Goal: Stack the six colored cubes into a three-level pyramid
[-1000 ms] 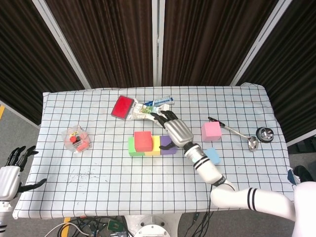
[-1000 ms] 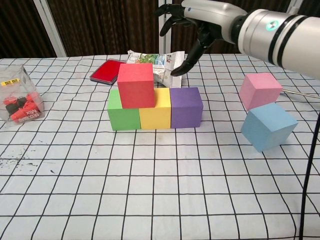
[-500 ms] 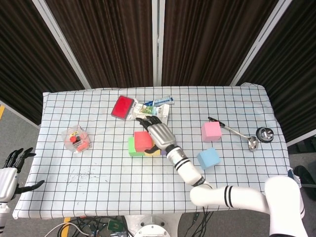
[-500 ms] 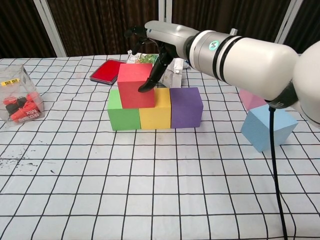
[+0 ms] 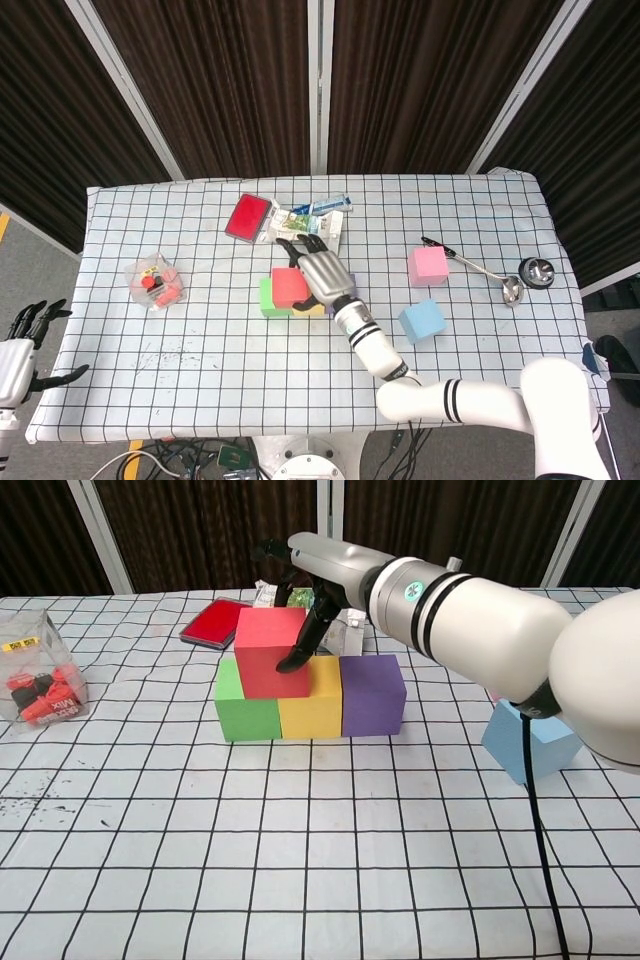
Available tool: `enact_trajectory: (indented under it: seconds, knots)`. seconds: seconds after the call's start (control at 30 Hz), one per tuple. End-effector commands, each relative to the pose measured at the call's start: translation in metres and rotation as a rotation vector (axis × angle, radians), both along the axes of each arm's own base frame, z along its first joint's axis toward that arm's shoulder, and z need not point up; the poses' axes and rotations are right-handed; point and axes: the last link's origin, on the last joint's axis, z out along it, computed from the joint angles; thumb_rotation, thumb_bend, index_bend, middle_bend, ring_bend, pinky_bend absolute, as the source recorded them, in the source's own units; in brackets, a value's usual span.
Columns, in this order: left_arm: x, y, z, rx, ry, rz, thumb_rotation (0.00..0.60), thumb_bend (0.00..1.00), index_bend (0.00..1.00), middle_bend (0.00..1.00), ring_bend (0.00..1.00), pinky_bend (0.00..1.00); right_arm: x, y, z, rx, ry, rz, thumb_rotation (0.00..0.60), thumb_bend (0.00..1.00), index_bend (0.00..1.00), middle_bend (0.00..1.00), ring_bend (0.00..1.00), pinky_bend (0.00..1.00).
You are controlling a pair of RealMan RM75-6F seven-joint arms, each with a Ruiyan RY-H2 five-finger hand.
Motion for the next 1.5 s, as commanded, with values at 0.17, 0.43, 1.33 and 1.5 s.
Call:
enact_trajectory:
  seconds: [0.17,0.43,1.33,1.5]
  knots:
    - [0.001,0.0,0.0,-0.001,-0.003,-0.006,0.6,0.0,0.1,0.21,0.05,0.05,0.005,-0.005,0.001,-0.02,-0.008,0.001,0.6,0.01,0.0,0.44,0.05,0.0]
    - [0.009,-0.002,-0.003,-0.036,-0.023,-0.045,0.6,0.0,0.1,0.21,0.05,0.05,0.005,-0.007,0.01,0.0,-0.011,0.044,0.6,0.02,0.0,0.44,0.05,0.0]
    - [0.015,-0.001,-0.019,-0.104,-0.026,-0.06,0.6,0.0,0.1,0.21,0.05,0.05,0.004,-0.019,0.006,0.057,0.036,0.101,0.6,0.02,0.0,0.44,0.05,0.0]
    - [0.014,-0.001,-0.02,-0.105,-0.027,-0.056,0.6,0.0,0.1,0.21,0.05,0.05,0.003,-0.019,0.005,0.053,0.036,0.093,0.6,0.03,0.0,0.44,0.05,0.0]
